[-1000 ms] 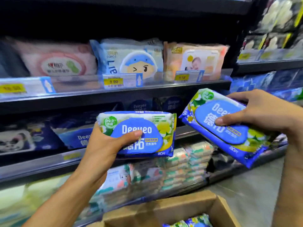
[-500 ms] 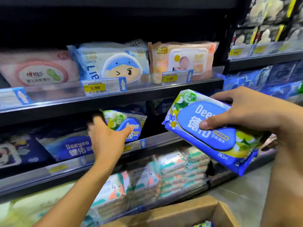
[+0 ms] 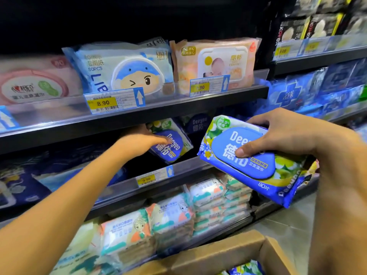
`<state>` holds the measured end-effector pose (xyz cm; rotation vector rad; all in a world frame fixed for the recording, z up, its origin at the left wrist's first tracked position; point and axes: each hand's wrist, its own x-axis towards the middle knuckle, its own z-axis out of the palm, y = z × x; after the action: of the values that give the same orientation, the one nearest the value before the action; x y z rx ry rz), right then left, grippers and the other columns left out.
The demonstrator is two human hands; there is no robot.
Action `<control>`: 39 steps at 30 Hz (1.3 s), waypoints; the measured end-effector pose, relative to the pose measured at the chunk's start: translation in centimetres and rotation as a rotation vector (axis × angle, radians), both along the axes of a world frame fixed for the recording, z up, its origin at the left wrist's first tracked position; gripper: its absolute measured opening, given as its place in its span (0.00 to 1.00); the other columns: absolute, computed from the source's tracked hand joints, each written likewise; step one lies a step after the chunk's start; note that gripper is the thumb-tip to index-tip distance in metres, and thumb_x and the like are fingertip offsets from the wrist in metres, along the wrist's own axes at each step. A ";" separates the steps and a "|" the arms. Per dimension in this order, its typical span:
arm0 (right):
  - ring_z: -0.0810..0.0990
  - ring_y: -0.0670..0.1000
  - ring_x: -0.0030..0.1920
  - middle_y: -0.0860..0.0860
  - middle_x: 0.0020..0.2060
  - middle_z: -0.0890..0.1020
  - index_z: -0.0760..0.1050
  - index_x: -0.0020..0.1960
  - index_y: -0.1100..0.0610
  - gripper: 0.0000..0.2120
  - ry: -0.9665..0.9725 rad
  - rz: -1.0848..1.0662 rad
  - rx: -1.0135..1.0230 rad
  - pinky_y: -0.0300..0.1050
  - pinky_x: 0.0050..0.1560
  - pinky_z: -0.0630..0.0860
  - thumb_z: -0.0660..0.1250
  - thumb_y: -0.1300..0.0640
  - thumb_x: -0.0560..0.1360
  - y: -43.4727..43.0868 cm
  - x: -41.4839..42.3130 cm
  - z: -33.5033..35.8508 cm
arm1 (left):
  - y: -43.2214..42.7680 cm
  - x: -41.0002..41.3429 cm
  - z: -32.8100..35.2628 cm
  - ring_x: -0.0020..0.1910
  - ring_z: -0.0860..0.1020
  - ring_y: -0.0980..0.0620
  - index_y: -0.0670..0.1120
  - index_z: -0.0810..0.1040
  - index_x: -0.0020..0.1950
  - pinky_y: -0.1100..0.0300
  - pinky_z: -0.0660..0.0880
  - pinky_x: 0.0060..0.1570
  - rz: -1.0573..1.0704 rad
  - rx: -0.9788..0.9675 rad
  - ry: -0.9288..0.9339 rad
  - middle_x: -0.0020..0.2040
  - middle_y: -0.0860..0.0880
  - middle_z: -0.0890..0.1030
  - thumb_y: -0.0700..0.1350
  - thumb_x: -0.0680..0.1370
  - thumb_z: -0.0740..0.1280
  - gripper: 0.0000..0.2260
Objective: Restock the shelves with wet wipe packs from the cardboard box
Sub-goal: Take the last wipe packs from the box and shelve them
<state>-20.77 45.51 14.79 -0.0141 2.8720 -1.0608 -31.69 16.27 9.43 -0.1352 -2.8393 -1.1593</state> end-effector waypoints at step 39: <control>0.87 0.48 0.45 0.44 0.45 0.88 0.83 0.55 0.43 0.26 0.193 0.301 -0.154 0.47 0.48 0.85 0.86 0.54 0.60 -1.9 -5.6 -4.0 | 1.2 1.4 -2.1 0.52 0.79 0.67 0.56 0.74 0.63 0.72 0.73 0.52 -0.369 0.136 0.348 0.59 0.65 0.81 0.41 0.68 0.65 0.24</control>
<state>-26.33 43.62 10.82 -0.5685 2.8143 -1.2708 -30.28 17.47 7.29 -0.7963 -2.4816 -1.2381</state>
